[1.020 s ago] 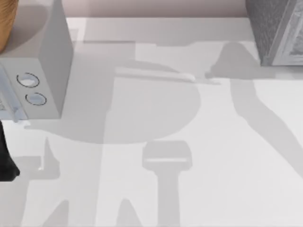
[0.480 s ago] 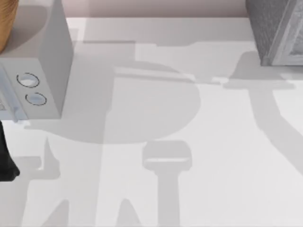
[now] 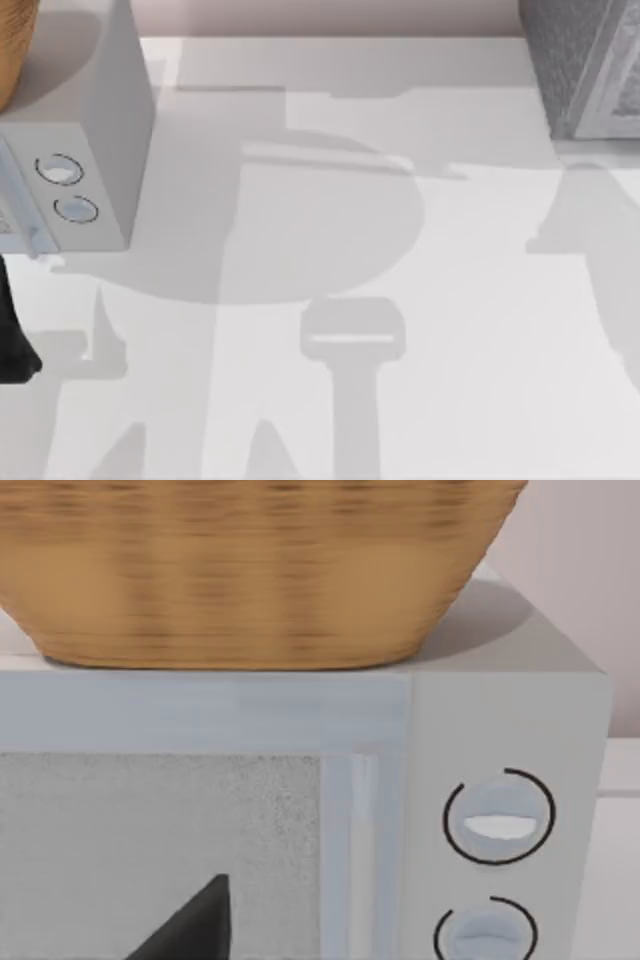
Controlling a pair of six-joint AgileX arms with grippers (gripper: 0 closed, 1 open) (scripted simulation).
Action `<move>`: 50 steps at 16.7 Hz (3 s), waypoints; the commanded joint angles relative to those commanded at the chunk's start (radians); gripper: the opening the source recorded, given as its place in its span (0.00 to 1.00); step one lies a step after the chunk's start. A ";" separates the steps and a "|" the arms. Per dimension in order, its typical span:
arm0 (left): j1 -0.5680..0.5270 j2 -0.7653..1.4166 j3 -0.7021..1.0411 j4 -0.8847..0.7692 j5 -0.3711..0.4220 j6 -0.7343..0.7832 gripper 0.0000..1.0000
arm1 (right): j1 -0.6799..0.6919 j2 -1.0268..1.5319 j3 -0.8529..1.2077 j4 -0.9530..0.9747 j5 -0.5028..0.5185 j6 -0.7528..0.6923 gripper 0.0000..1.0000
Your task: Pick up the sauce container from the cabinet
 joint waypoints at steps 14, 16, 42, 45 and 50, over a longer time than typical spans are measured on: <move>0.000 0.000 0.000 0.000 0.000 0.000 1.00 | -0.331 -0.661 -1.067 0.354 -0.342 -0.017 0.00; 0.000 0.000 0.000 0.000 0.000 0.000 1.00 | -0.342 -0.685 -1.102 0.367 -0.354 -0.017 0.00; 0.000 0.000 0.000 0.000 0.000 0.000 1.00 | -0.327 0.620 -0.875 1.470 -0.796 0.027 0.00; 0.000 0.000 0.000 0.000 0.000 0.000 1.00 | -0.322 0.878 -0.841 1.670 -0.884 0.023 0.00; 0.000 0.000 0.000 0.000 0.000 0.000 1.00 | -0.313 1.210 -0.787 1.944 -1.002 0.013 0.00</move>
